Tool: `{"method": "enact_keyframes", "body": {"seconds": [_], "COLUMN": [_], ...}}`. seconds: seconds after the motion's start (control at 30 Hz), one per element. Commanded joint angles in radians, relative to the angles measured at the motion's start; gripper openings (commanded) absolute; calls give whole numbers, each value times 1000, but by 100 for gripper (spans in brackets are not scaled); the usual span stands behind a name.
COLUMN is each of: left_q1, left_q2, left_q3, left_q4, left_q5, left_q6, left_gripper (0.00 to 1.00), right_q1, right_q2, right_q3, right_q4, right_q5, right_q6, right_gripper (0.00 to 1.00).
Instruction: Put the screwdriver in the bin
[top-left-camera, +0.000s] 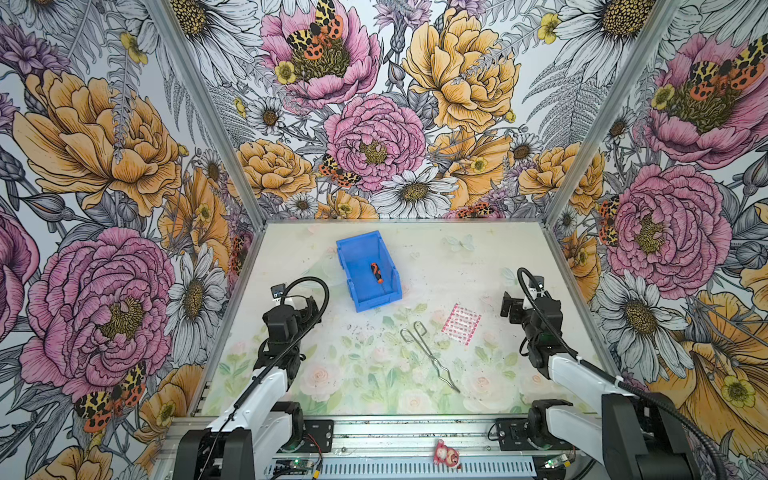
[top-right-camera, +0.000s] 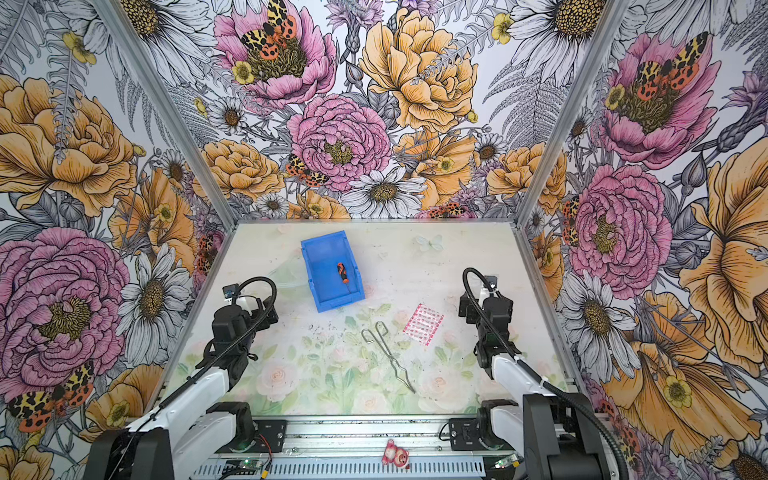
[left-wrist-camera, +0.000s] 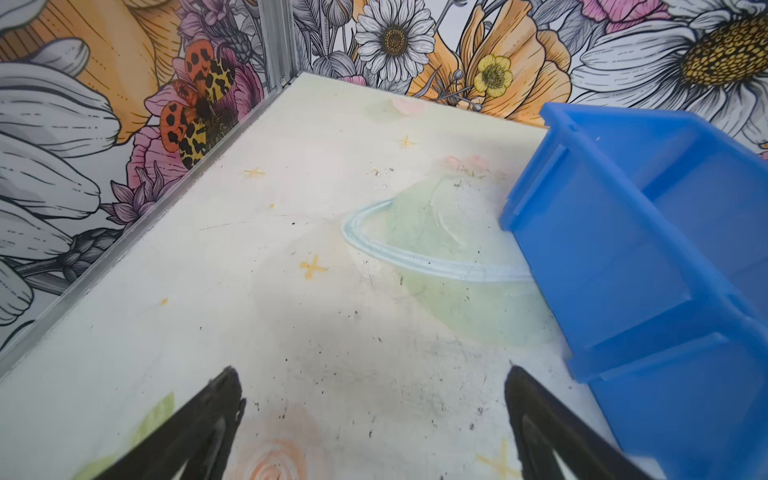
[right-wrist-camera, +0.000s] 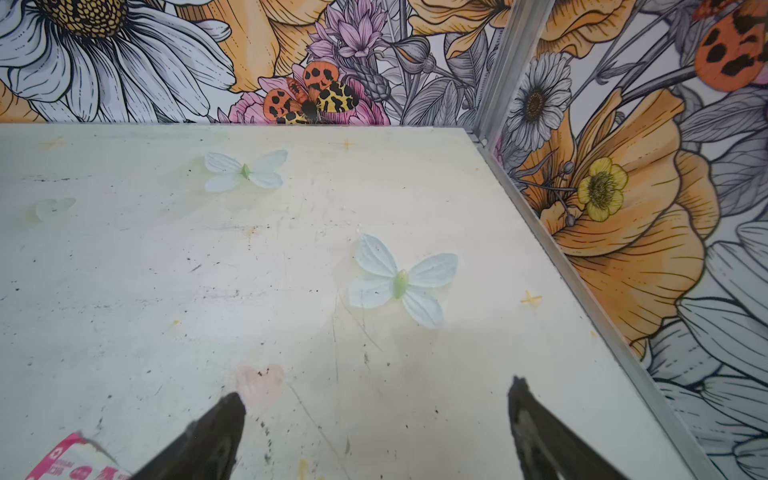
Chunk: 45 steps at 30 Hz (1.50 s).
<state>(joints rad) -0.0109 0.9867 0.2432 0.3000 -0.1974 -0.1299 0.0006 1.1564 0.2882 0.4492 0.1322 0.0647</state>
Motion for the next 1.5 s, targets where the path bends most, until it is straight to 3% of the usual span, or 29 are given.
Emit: {"method": "enact_keyframes", "body": {"seconds": [0.0, 0.43, 0.63, 0.93, 1.03, 1.47], "left_q1": [15, 32, 36, 42, 42, 18], "left_q2": [58, 350, 396, 565, 551, 564], "left_q3": [17, 118, 141, 56, 90, 134], "left_q4": [191, 437, 463, 792, 702, 638], "left_q5": [-19, 58, 61, 81, 86, 93], "left_q6": [41, 70, 88, 101, 104, 136], "left_gripper": [99, 99, 99, 99, 99, 99], "right_q1": [-8, -34, -34, -34, -34, -34], "right_q2": [69, 283, 350, 379, 379, 378], "right_q3": [53, 105, 108, 111, 109, 108], "right_q4": [115, 326, 379, 400, 401, 401], "right_q5": [-50, -83, -90, -109, -108, -108], "right_q6": [-6, 21, 16, 10, 8, 10], "right_gripper": [100, 99, 99, 99, 99, 99]}}
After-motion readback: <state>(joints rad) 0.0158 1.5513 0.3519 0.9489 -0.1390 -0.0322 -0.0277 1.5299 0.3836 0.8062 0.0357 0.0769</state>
